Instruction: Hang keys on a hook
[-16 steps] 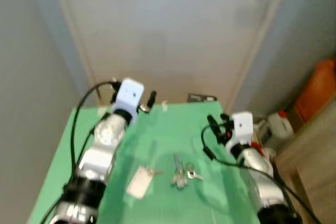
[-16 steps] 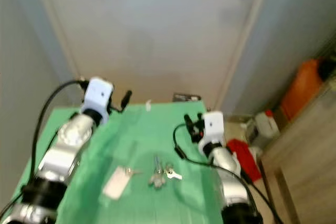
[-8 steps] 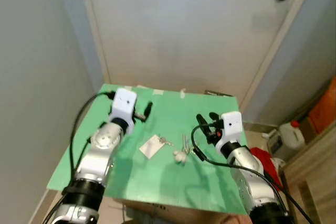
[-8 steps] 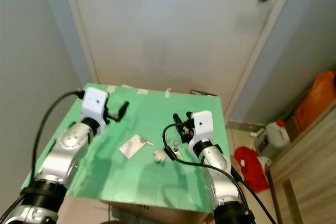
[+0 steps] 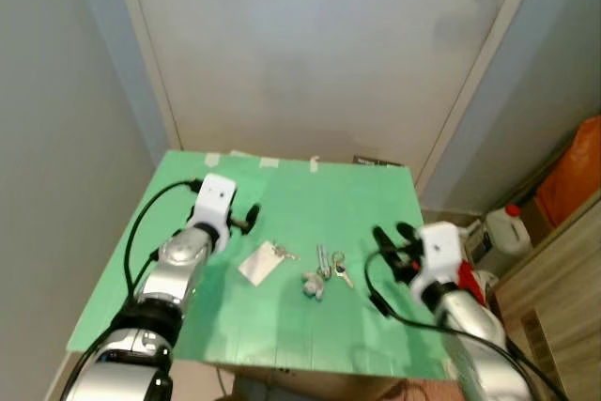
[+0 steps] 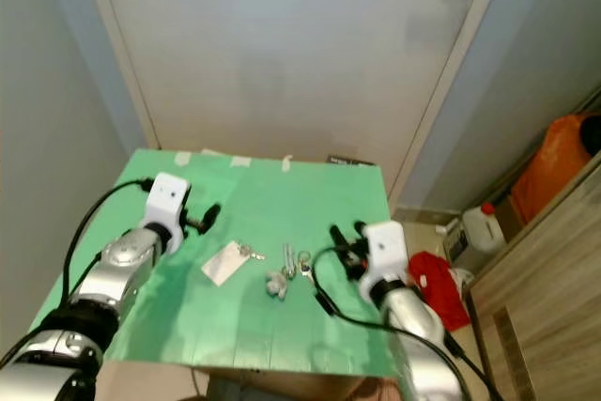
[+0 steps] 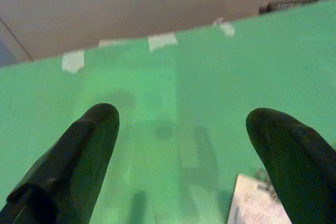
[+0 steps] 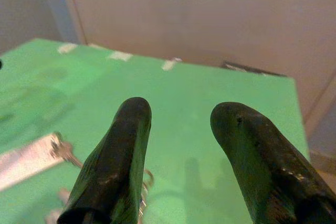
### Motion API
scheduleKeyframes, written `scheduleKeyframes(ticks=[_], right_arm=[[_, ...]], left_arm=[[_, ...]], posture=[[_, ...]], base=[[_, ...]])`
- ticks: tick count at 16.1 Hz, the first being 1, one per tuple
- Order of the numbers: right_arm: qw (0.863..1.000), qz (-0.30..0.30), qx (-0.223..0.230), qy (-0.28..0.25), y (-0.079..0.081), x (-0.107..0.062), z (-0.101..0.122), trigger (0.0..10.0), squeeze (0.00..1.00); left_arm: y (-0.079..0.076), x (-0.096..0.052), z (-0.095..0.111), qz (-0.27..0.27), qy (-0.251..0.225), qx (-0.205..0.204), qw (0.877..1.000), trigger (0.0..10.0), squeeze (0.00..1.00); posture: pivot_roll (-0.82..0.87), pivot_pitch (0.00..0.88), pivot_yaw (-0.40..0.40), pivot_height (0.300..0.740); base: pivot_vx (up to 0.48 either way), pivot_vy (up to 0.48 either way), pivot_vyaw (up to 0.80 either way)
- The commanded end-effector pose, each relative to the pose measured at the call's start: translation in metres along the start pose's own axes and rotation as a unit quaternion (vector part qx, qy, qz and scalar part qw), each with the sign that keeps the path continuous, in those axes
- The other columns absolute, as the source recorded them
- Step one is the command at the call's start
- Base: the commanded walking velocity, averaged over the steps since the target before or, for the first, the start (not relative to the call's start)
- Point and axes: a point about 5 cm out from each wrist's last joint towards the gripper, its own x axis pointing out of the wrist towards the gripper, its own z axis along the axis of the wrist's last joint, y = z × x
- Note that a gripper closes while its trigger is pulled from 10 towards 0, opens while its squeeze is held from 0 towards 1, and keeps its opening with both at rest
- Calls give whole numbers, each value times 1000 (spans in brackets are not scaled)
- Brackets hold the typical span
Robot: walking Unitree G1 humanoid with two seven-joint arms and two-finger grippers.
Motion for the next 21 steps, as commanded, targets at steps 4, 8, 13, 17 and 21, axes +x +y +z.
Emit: scheduleKeyframes(ticks=[4, 8, 13, 17, 21], right_arm=[[999, -19, -22, 27, -16, -40, 6, 10000, 0], [998, -23, -30, 59, -15, -74, 8, 10000, 0], [995, -26, -32, 94, -11, -107, 13, 10000, 0], [994, -29, -29, 105, -11, -110, 16, 10000, 0], [993, -29, -28, 114, -9, -115, 16, 10000, 0]], left_arm=[[-6, 7, 4, -25, 3, 19, 1000, 10000, 0], [-12, 10, -1, -36, 15, 30, 999, 10000, 0], [-5, 6, -15, -14, 44, 21, 999, 10000, 0], [-3, 5, -20, -13, 57, 10, 998, 10000, 0], [-3, 3, -24, -28, 67, 3, 997, 0, 0]], posture=[[-184, 144, -52, 740], [-246, 212, -63, 740], [-291, 261, -76, 740], [-299, 265, -71, 740], [-306, 259, -73, 740]], base=[[0, 0, 0], [0, 0, 0], [0, 0, 0], [0, 0, 0], [0, 0, 0]])
